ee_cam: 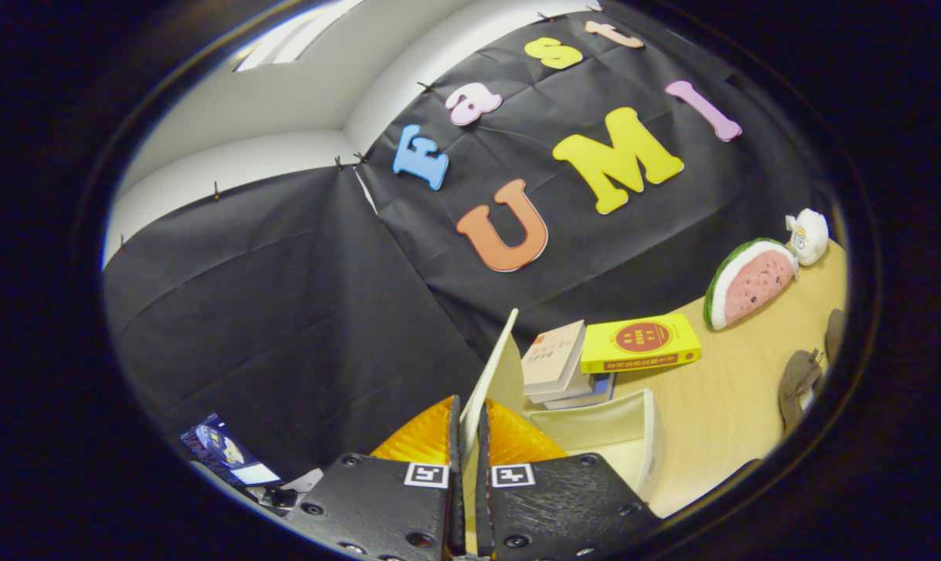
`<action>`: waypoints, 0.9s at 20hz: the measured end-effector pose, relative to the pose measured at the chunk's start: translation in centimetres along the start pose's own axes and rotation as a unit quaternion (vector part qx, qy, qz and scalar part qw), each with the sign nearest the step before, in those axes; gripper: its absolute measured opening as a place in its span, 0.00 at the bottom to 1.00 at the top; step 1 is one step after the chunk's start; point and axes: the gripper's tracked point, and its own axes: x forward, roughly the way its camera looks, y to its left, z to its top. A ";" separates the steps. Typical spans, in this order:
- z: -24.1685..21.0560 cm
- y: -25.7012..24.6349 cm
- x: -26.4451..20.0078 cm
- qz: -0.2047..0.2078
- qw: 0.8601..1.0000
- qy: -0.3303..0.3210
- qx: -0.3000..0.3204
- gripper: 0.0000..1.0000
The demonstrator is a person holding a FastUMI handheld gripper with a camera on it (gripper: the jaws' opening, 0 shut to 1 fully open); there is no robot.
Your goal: Open the storage box then place both shoes into the box .Put the left shoe in first, then the right shoe, with the right side of both shoes facing outward in a uniform manner.
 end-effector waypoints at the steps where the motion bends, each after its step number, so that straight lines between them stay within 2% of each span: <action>1: -0.1 0.9 0.6 0.000 1.000 0.003 -0.005 0.05; 2: -0.3 1.9 1.2 0.002 1.000 0.008 -0.011 0.05; 7: -2.0 6.3 4.3 0.020 0.998 0.027 -0.056 0.23; 10: -3.3 8.4 6.1 0.031 0.996 0.044 -0.073 0.28; 14: -5.7 11.0 8.7 0.052 0.987 0.074 -0.134 0.57; 17: -7.3 12.2 10.0 0.059 0.979 0.073 -0.180 0.80; 18: -7.7 12.7 10.3 0.064 0.978 0.071 -0.187 0.82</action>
